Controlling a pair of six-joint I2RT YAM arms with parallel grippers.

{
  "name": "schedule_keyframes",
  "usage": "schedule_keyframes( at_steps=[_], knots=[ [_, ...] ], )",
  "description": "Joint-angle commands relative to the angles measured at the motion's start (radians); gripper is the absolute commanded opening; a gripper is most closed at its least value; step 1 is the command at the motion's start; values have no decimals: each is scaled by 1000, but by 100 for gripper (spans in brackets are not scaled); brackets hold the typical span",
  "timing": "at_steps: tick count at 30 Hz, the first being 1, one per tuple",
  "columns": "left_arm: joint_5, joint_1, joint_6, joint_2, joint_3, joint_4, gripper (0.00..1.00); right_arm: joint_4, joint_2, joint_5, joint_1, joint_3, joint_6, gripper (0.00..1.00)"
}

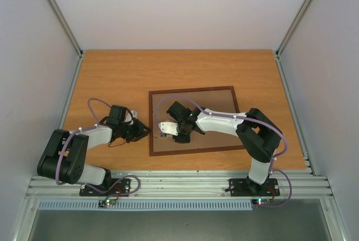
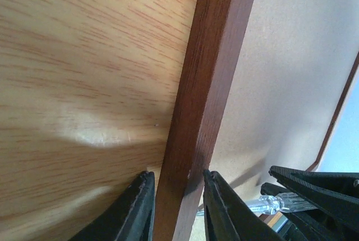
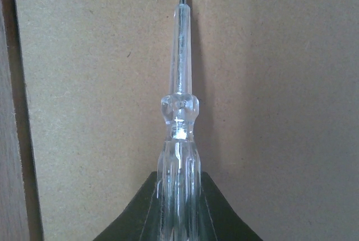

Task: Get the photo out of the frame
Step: Release the photo frame item from the photo frame.

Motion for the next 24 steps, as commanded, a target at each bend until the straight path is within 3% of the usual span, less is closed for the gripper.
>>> schedule_keyframes(
  at_steps=[1, 24],
  knots=[
    [-4, 1, 14, 27, -7, 21, 26, -64, 21, -34, -21, 52, -4, 1],
    [-5, -34, 0, 50, -13, 64, 16, -171, 98, -98, 2, 225, 22, 1]
  ],
)
